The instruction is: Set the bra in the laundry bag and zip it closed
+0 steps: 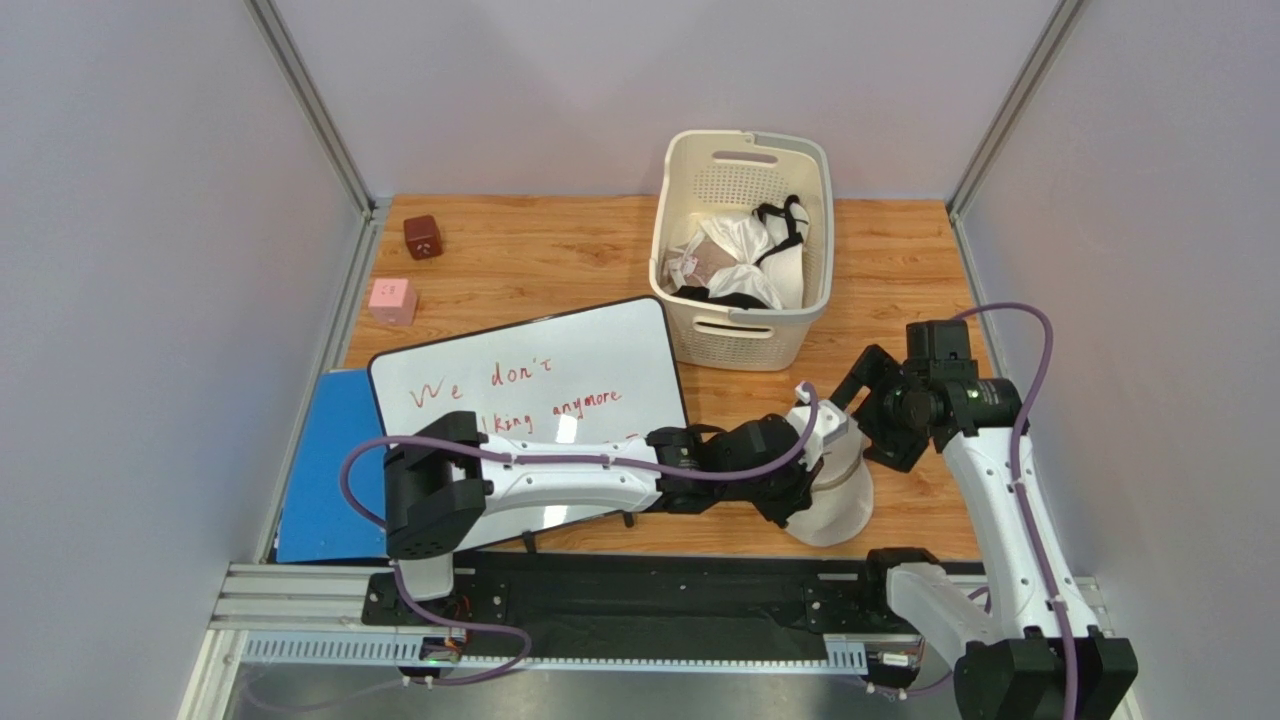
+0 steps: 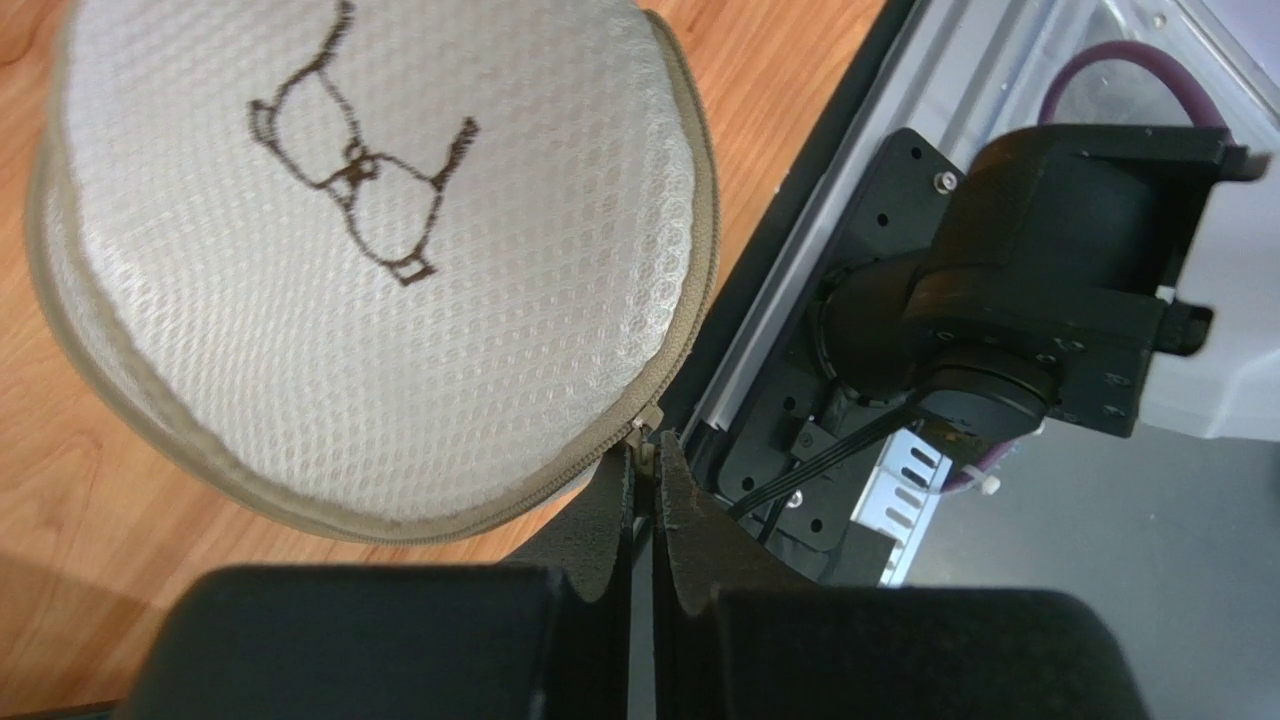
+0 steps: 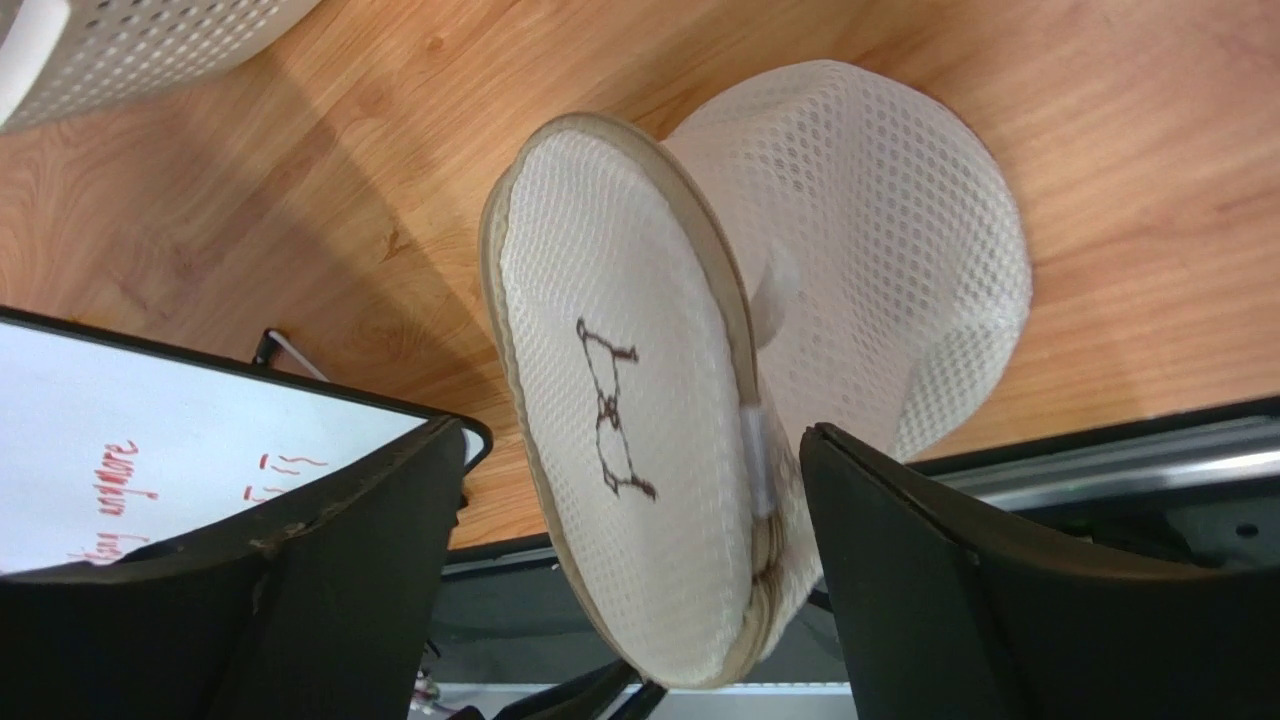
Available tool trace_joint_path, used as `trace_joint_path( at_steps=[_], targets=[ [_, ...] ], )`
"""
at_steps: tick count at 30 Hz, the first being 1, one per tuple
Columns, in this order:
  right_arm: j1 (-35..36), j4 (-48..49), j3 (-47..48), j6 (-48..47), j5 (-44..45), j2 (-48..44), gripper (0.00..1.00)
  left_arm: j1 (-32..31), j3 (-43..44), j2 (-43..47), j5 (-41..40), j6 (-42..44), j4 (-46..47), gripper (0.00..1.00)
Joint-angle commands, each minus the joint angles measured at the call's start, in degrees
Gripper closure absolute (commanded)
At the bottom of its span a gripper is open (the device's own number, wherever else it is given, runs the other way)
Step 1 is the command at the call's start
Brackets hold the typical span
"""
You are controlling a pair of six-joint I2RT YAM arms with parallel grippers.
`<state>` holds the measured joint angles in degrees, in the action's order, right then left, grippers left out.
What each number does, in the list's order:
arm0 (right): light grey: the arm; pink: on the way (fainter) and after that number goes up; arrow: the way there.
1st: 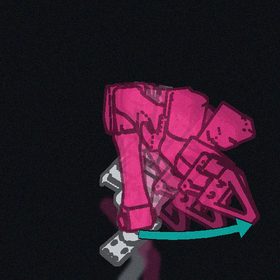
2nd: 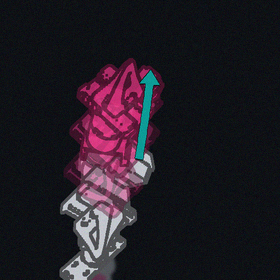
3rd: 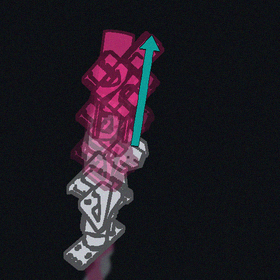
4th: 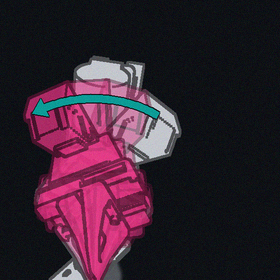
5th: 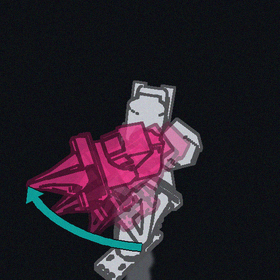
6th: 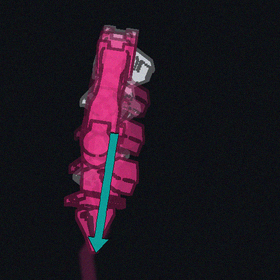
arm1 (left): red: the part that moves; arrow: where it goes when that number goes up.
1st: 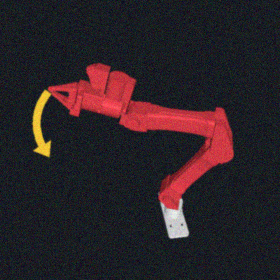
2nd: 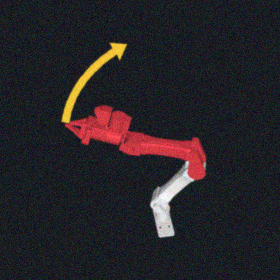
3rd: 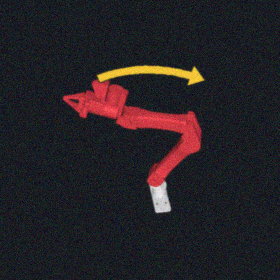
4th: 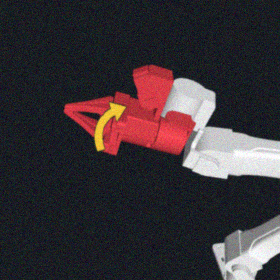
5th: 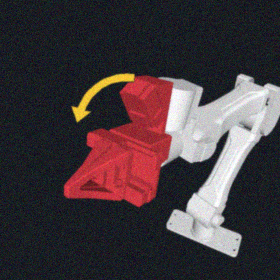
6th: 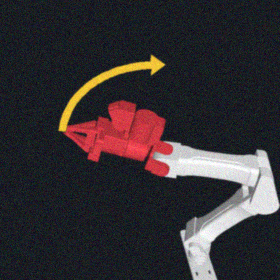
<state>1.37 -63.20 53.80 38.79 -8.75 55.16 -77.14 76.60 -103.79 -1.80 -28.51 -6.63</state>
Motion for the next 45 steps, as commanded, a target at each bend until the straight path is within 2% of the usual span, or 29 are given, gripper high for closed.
trace_joint_path(
  at_steps=[1,5,10,13,17,19,25,26,28,32,33,40,45],
  targets=[
    [0.3,-6.57,5.43,1.38,10.58,-4.17,0.0,1.91,0.57,0.43,-2.06,-4.79,0.83,1.0],
    [1.62,-10.36,6.32,2.96,10.96,-4.97,0.0,2.26,-0.66,1.31,-2.5,-5.33,2.06,1.0],
    [2.76,-11.68,4.39,5.16,5.33,-7.52,0.0,2.26,-0.13,1.57,-3.03,-4.97,1.89,1.0],
    [2.77,-10.98,3.16,6.91,2.7,-8.66,0.07,2.26,0.04,1.66,-2.33,-4.97,2.33,1.0],
    [2.94,-7.65,-1.67,10.34,-1.78,-10.59,0.33,2.26,0.22,1.66,-1.98,-5.15,2.41,1.0],
    [2.94,-7.47,-2.82,10.78,-3.02,-10.95,0.41,2.26,0.31,1.75,-1.89,-5.24,2.24,1.0],
    [3.12,-5.45,-6.6,11.93,-3.38,-12.35,0.46,2.26,1.1,1.4,0.04,-5.5,3.03,1.0],
    [3.03,-4.31,-6.86,11.93,-3.2,-12.27,0.56,2.26,1.27,1.22,0.39,-5.5,2.94,1.0],
    [3.12,-3.43,-7.39,11.84,-2.32,-12.0,0.67,2.17,1.62,1.22,1.27,-5.41,3.03,1.0],
    [3.12,-3.33,-7.13,10.53,-1.44,-11.48,0.96,2.17,0.75,1.22,0.05,-5.41,2.07,1.0],
    [3.12,-3.42,-6.87,10.0,-0.66,-11.47,1.0,2.17,0.57,1.22,-0.56,-5.67,1.54,1.0],
    [3.12,-4.39,-3.62,6.92,1.28,-12.53,1.0,3.75,-2.67,1.57,-6.36,-8.48,-4.96,1.0],
    [3.12,-5.27,-1.68,5.34,0.84,-11.83,1.0,5.07,-7.69,5.6,-9.44,-7.53,-6.02,1.0]
  ],
)
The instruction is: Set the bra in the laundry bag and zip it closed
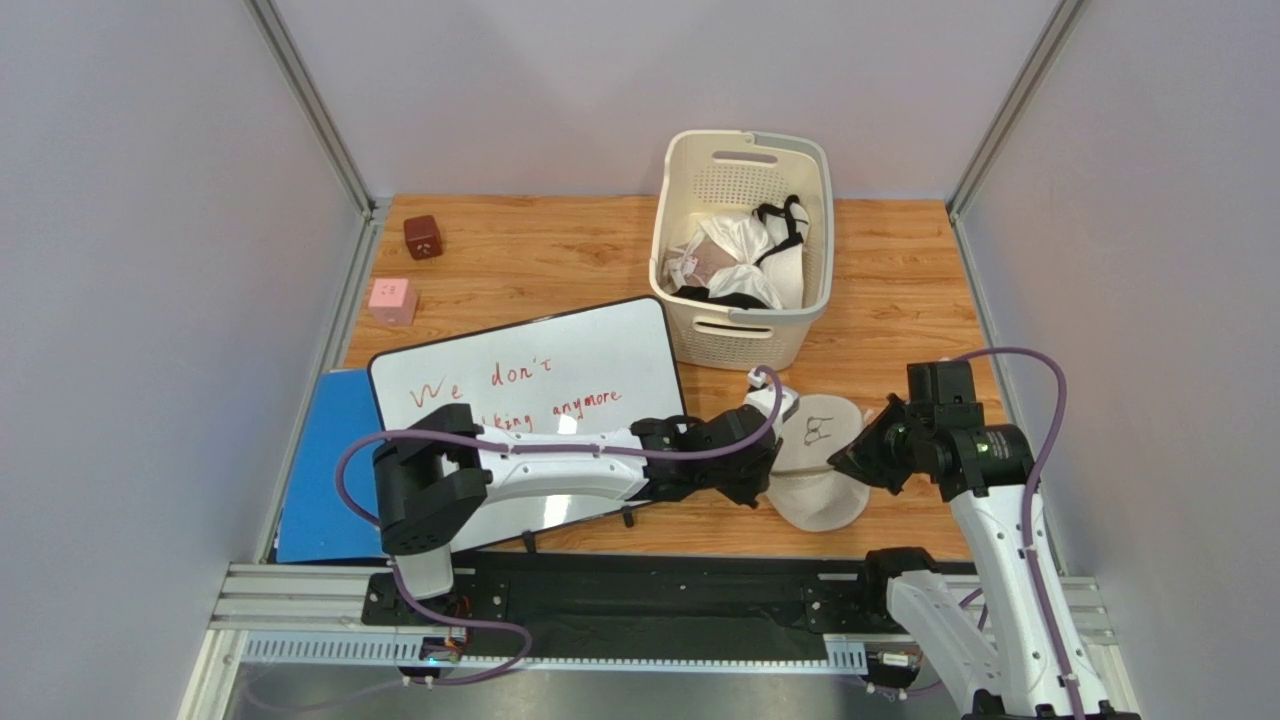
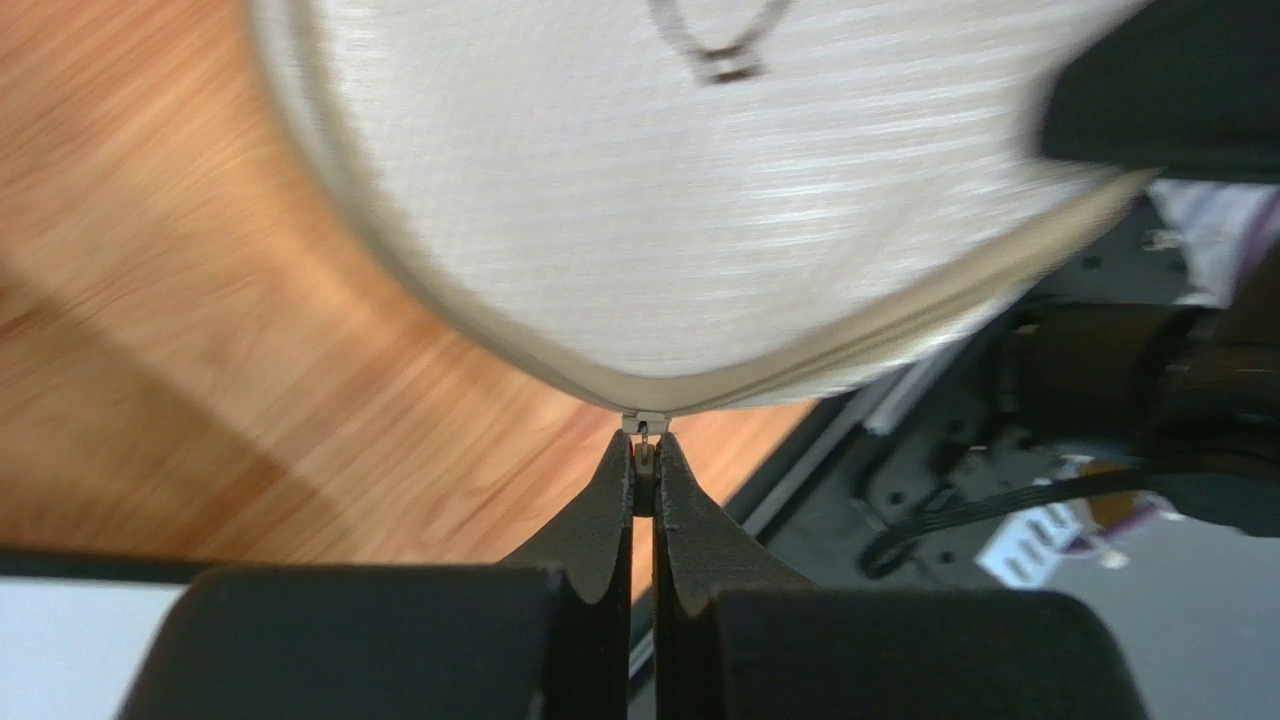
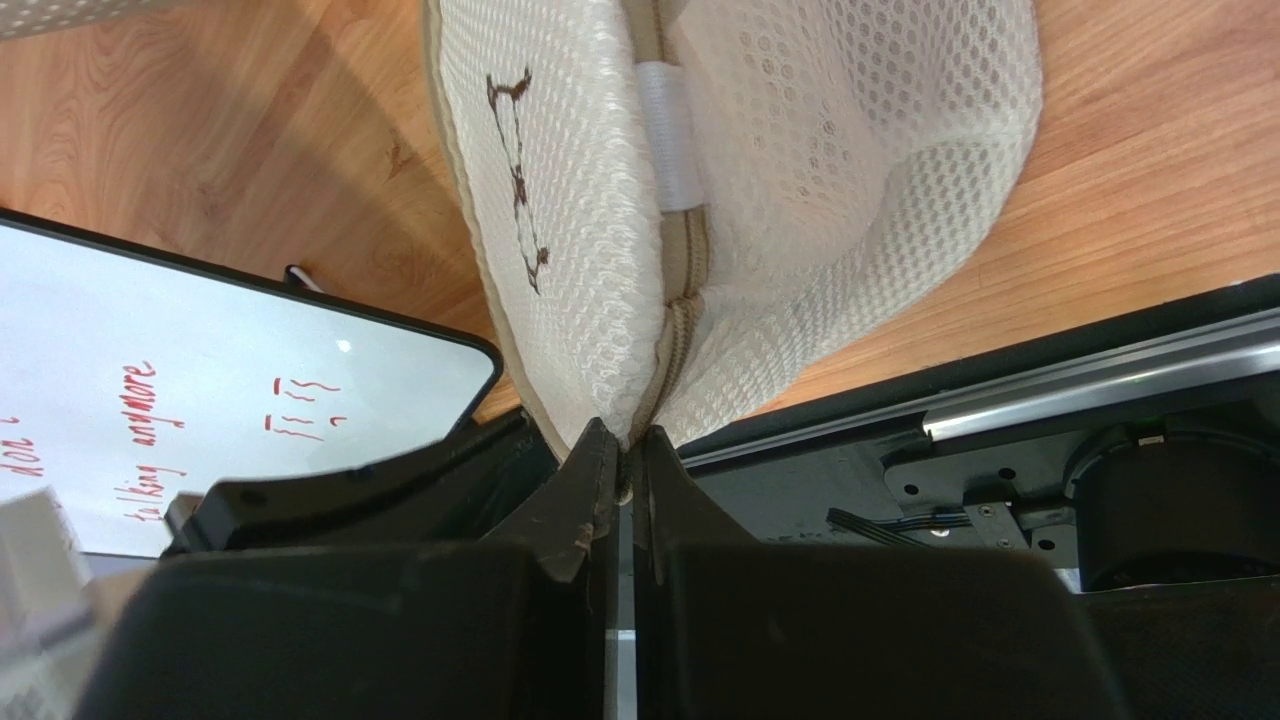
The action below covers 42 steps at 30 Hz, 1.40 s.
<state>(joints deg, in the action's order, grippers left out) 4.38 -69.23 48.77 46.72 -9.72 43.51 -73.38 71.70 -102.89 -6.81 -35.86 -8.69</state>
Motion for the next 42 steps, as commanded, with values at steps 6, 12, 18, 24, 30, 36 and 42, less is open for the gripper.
trace_joint_path(
  at_steps=[6,12,18,24,30,36,42],
  targets=[
    [0.01,2.43,2.82,-3.91,1.19,0.7,1.0,1.14,-2.71,6.39,2.65,4.65,-0.55,1.0],
    [0.1,7.97,2.73,-6.2,-3.55,5.88,1.0,-2.72,3.53,4.55,6.45,6.77,1.22,1.0],
    [0.63,11.58,6.06,-10.85,-7.87,13.53,0.96,-3.26,4.24,3.75,8.75,3.96,4.65,1.0],
    [0.72,6.84,6.69,-13.67,-1.1,10.04,0.44,-2.38,5.2,1.82,3.73,2.02,0.08,1.0],
    [0.71,1.12,2.57,-10.61,-1.62,1.15,0.34,-2.38,5.29,1.64,3.12,2.54,-0.1,1.0],
    [0.72,5.5,-3.76,-6.12,-10.14,-0.62,0.37,-2.38,5.38,1.91,5.05,2.37,0.51,1.0],
    [0.98,8.23,-4.12,-4.71,-11.99,0.0,0.43,-2.38,5.2,1.82,6.46,1.58,1.83,1.0]
  ],
)
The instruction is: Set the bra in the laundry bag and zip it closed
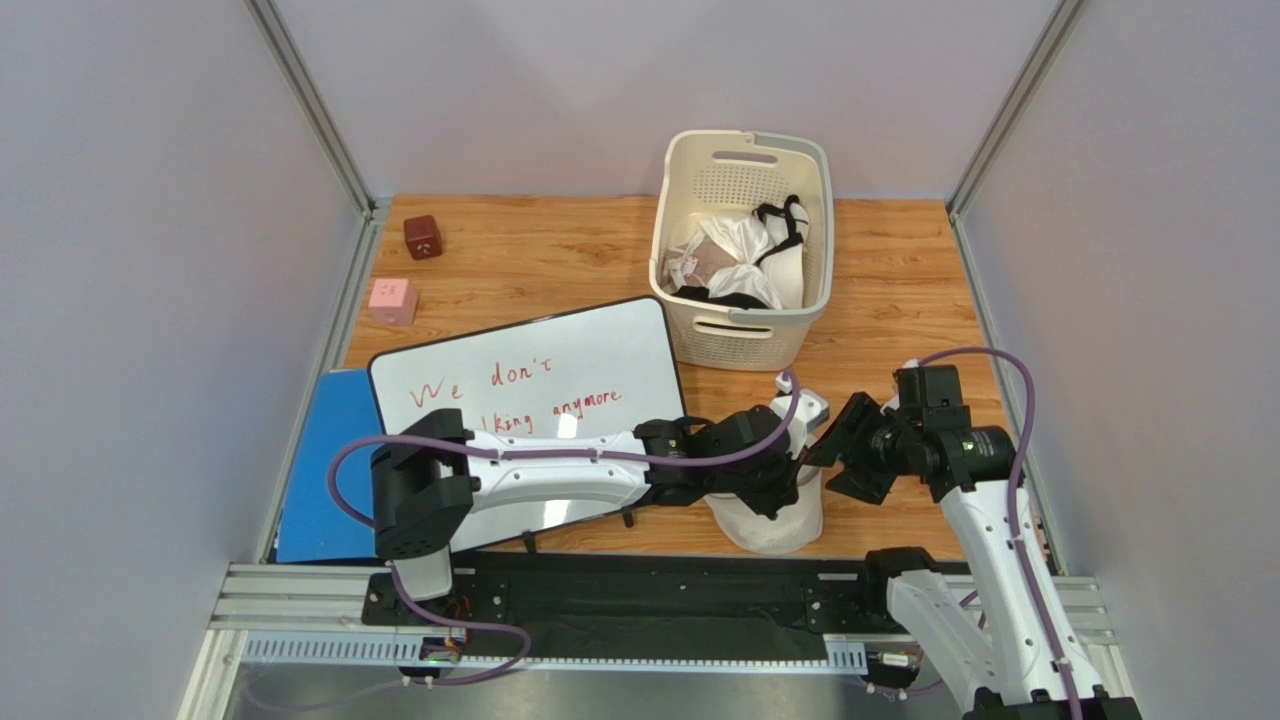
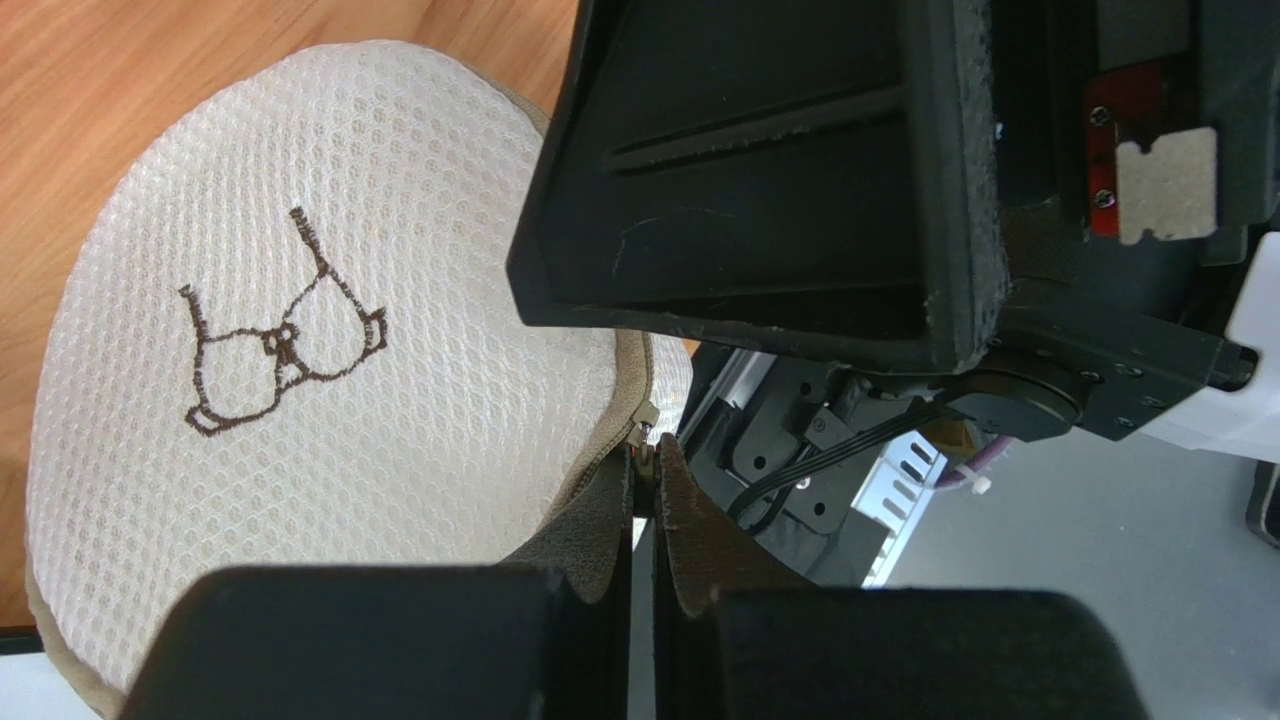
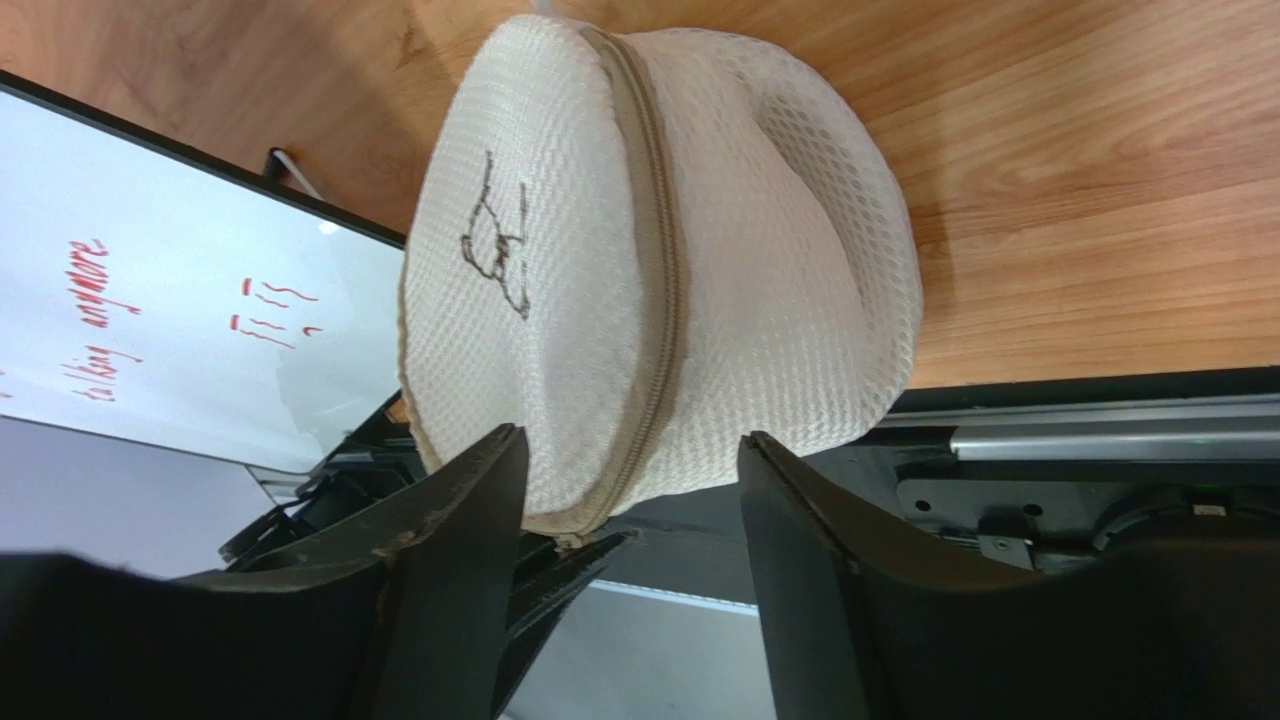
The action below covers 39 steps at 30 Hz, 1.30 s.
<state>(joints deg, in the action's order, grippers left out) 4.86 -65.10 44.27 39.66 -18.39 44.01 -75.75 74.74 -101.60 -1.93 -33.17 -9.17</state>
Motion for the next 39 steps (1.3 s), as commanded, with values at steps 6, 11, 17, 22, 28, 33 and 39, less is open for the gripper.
trace_joint_path(
  at_steps=[6,11,17,22,28,33,39],
  targets=[
    [2.96,6.38,-2.17,5.78,-3.93,-0.59,0.53,-0.1,3.04,0.7,1.58,-1.02,2.23,1.0],
    [4.45,7.18,-2.7,6.75,-2.18,0.02,0.63,-0.1,3.75,0.53,1.58,-0.49,1.61,1.0],
    [4.45,5.69,0.37,4.91,3.01,1.43,1.0,0.16,2.96,0.61,-0.87,-1.28,-1.1,1.0],
    [3.75,3.4,3.89,1.22,4.07,3.19,1.0,2.88,-3.98,4.12,-3.33,-3.92,-2.52,1.0],
    [1.99,2.44,5.21,-1.51,5.03,3.28,1.0,3.85,-8.82,9.4,-6.77,-0.68,-4.63,1.0],
    [1.82,4.01,5.56,-3.0,4.95,5.38,1.0,3.59,-6.99,8.79,-0.27,1.26,-1.21,1.0],
    [2.17,9.72,5.38,-4.59,-2.08,11.88,0.96,0.6,0.66,3.61,4.91,1.53,1.6,1.0]
  ],
)
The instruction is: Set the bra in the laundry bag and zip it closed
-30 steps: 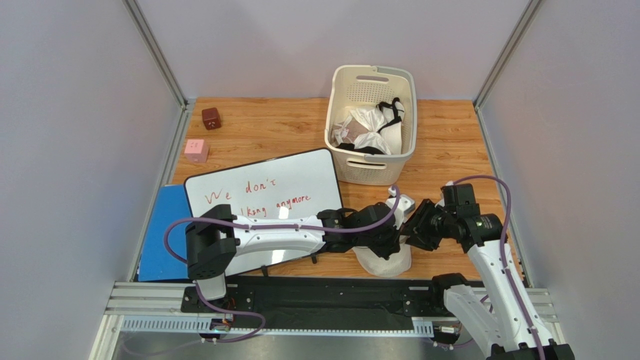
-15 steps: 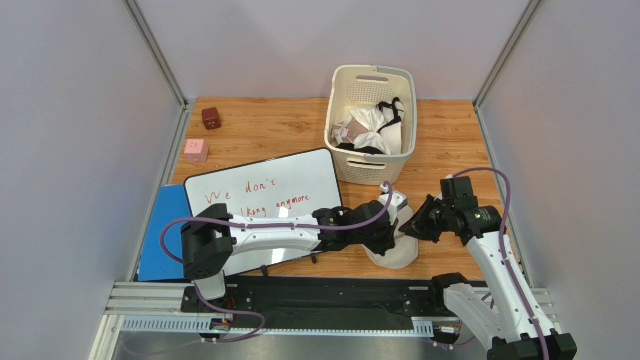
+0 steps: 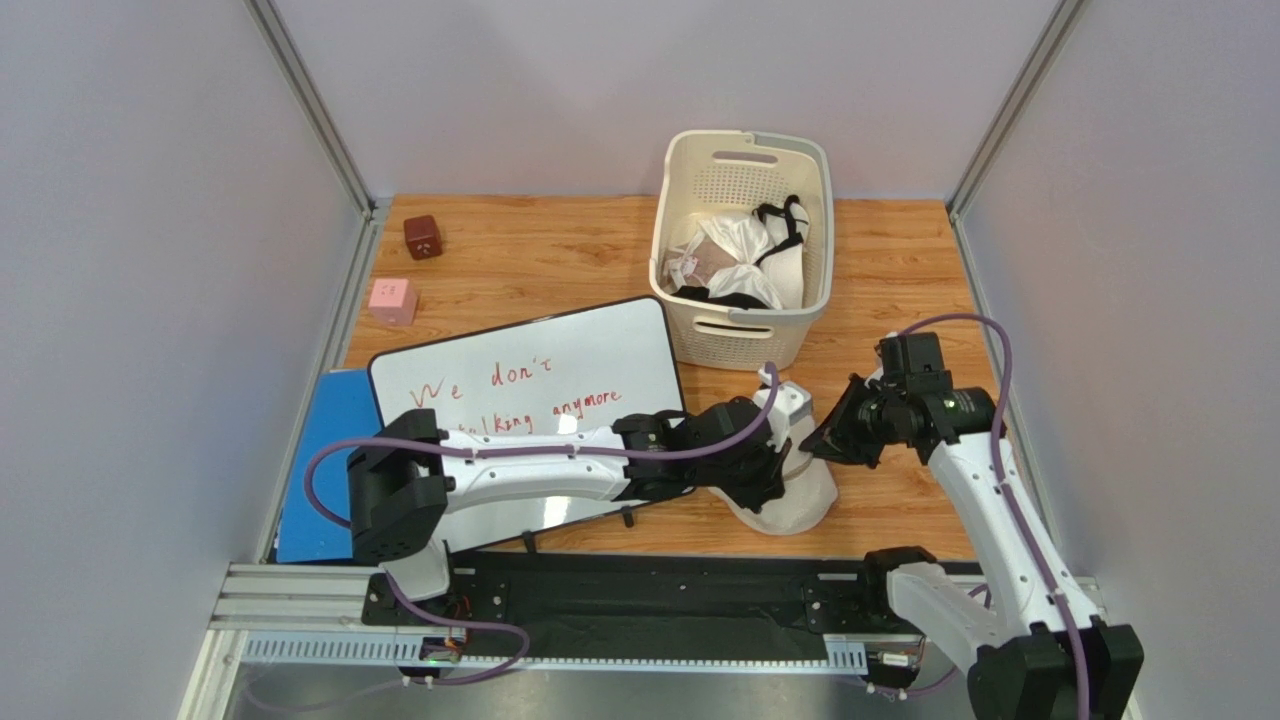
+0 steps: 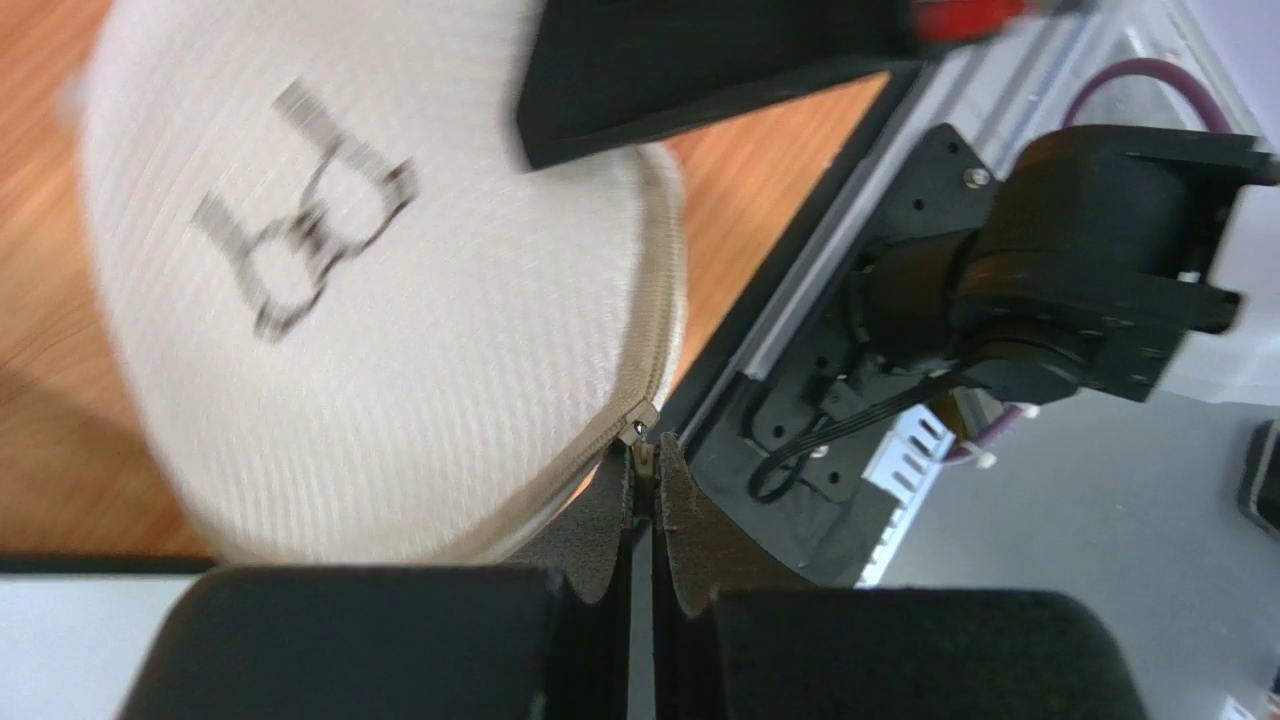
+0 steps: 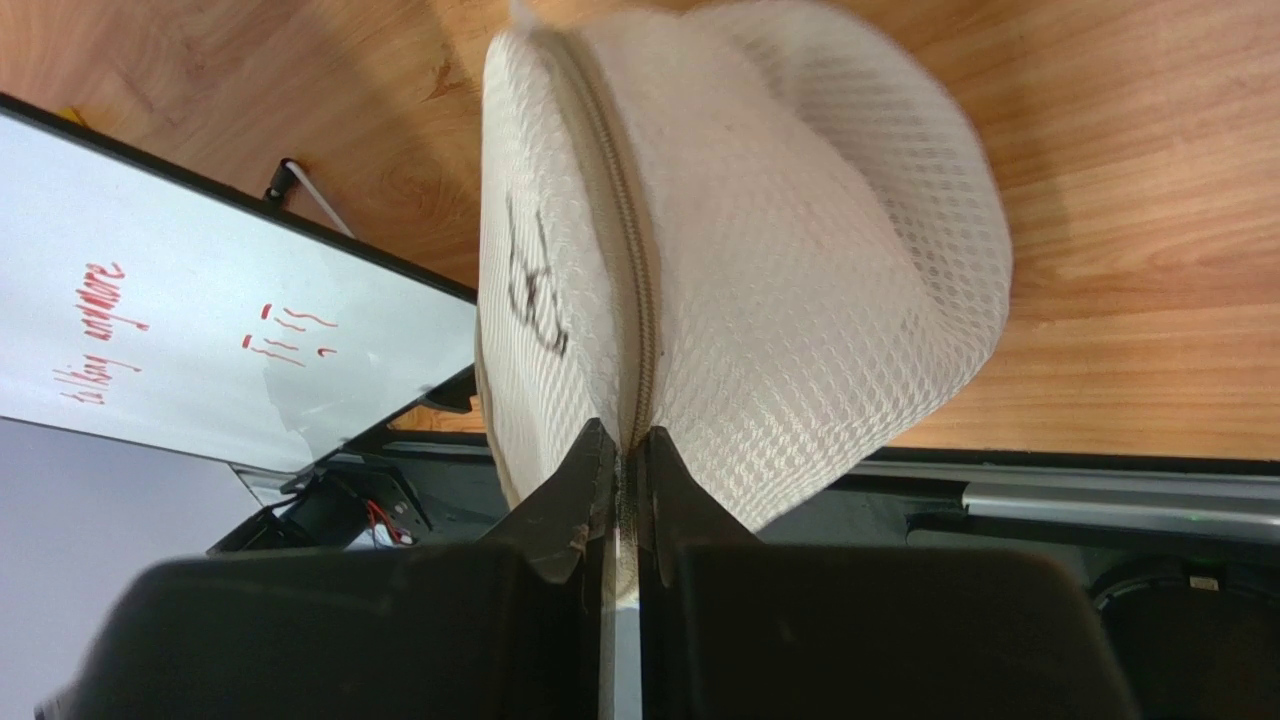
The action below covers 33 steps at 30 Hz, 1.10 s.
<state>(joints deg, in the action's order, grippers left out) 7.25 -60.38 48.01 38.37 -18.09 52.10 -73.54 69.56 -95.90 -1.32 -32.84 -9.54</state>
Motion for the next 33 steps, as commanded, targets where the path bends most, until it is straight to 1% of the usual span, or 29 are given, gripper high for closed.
trace_joint_path(
  at_steps=[1,2,4,5,8,11,12,14,18,21,27,30,31,32,33],
  targets=[
    [-0.04,5.44,2.0,-3.3,-3.26,5.63,0.93,-1.61,5.94,-2.88,5.18,0.59,4.24,1.0],
    [0.31,5.88,2.52,-3.48,-3.36,6.08,0.85,-1.61,6.2,-3.33,5.28,-0.63,4.96,1.0],
    [0.58,5.54,3.14,-4.44,-2.57,6.61,0.74,-1.52,7.16,-4.73,3.88,-1.08,4.01,1.0],
    [0.58,4.14,3.58,-4.71,-1.78,6.35,0.56,-1.43,7.95,-5.26,3.35,-1.17,3.39,1.0],
    [0.49,0.55,4.02,-5.5,0.77,3.02,0.36,-0.64,7.88,-5.79,2.29,-1.61,1.72,1.0],
    [0.49,-2.88,2.62,-4.36,3.14,-2.15,0.29,-0.47,6.82,-5.0,1.5,-1.26,1.81,1.0],
    [0.49,-3.68,1.66,-3.14,3.67,-3.57,0.29,-0.47,6.82,-4.83,1.41,-1.17,1.55,1.0],
    [0.49,-5.7,0.43,-1.99,3.59,-7.07,0.3,-0.47,6.73,-4.65,1.5,-1.17,1.45,1.0],
    [0.49,-6.07,-2.13,0.74,0.52,-10.17,0.32,-0.47,6.73,-4.56,1.5,-1.61,1.72,1.0],
    [0.49,-4.23,-3.44,2.85,-1.77,-10.7,0.39,-0.55,6.73,-4.47,2.37,-1.96,2.16,1.0],
    [0.58,-0.01,-6.17,5.75,-3.45,-8.94,0.53,-0.64,6.82,-4.56,3.7,-2.23,2.51,1.0],
    [0.49,0.35,-6.52,6.1,-1.25,-8.42,0.72,-0.64,6.12,-4.3,2.99,-2.4,2.07,1.0],
    [0.4,0.35,-6.35,6.1,-0.64,-7.98,0.89,-0.64,5.59,-4.3,2.56,-2.4,1.81,1.0],
    [0.49,0.09,-6.0,5.75,0.58,-7.8,0.98,-0.56,5.15,-3.78,1.94,-2.32,0.76,1.0],
    [0.4,-0.17,-5.74,5.32,1.03,-7.63,1.0,-0.55,4.63,-3.42,1.42,-2.32,0.32,1.0]
  ],
)
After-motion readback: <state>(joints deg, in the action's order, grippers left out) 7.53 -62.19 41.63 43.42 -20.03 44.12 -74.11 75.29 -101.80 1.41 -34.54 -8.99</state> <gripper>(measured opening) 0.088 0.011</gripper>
